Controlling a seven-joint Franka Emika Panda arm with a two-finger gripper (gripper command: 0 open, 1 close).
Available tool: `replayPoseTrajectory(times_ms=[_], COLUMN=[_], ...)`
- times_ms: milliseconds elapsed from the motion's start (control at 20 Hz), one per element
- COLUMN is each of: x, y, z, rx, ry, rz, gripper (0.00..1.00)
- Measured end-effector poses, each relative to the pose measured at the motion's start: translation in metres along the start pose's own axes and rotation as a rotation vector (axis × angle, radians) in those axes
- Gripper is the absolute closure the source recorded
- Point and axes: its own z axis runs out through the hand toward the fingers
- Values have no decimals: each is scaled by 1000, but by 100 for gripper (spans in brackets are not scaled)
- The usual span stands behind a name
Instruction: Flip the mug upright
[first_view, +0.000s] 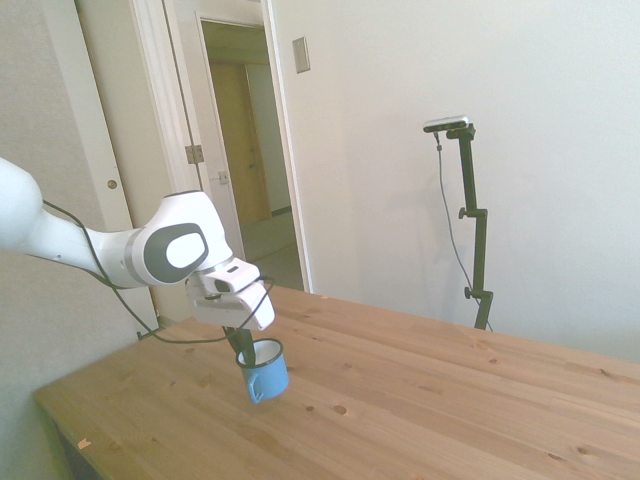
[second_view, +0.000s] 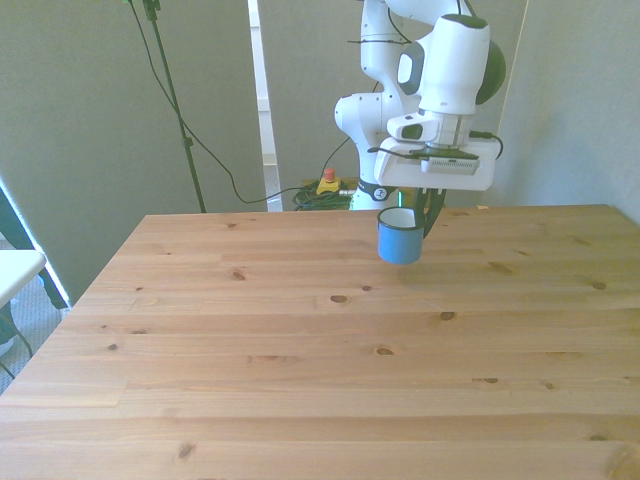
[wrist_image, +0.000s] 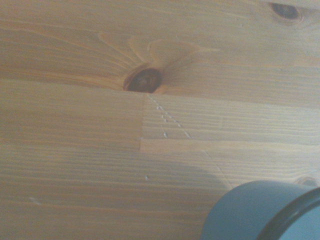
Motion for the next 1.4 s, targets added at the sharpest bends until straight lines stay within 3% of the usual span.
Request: replayPoseTrajectory(times_ms=[250, 800, 850, 1400], x=[19, 35, 35, 34], y=[-4, -6, -7, -11], z=[22, 43, 44, 45], rx=[-30, 7, 8, 22], ry=[17, 35, 35, 35], rz=[21, 62, 62, 63], gripper=[100, 100, 0, 0])
